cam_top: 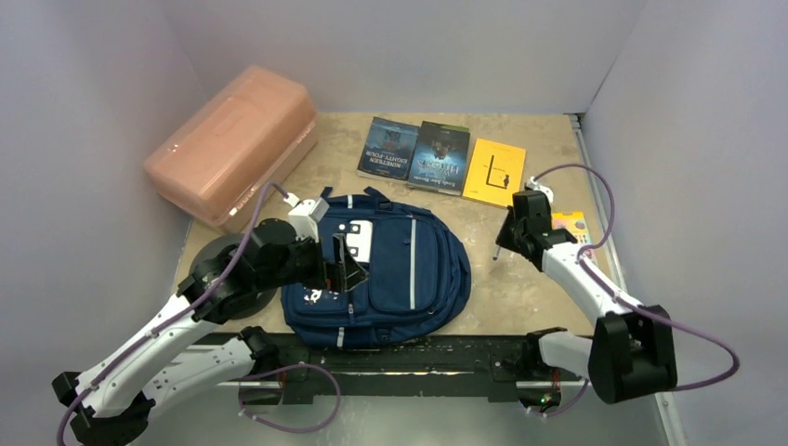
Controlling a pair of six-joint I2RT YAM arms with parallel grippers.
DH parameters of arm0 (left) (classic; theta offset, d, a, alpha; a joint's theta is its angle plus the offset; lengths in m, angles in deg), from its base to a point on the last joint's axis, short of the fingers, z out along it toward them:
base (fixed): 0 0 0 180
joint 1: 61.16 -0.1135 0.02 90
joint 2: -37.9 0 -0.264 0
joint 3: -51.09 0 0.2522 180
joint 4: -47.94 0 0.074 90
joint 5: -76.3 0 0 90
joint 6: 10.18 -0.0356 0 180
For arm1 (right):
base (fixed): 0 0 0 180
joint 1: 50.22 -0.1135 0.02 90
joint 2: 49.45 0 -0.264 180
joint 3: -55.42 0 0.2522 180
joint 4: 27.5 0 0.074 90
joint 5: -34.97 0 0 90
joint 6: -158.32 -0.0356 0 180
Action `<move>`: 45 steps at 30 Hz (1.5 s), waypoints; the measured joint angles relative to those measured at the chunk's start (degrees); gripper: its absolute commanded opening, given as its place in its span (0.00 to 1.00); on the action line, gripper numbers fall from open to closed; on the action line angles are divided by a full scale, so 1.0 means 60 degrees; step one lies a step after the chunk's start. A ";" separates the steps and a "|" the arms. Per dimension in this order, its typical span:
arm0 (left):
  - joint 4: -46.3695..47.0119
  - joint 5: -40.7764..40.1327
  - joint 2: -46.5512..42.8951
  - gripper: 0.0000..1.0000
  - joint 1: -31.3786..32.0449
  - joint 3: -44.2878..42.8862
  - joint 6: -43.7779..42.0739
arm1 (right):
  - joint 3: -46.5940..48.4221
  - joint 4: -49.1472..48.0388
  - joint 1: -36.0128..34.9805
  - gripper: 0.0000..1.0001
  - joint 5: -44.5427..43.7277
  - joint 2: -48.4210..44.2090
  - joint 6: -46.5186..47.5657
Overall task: Pack the student bag
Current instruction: Pick up the stationery from the center of the board.
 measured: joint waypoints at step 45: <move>0.3235 0.0277 -0.0667 0.20 -0.1942 0.2346 0.4903 | 0.1942 -0.4834 -0.7519 0.00 0.6652 0.0637 -0.0572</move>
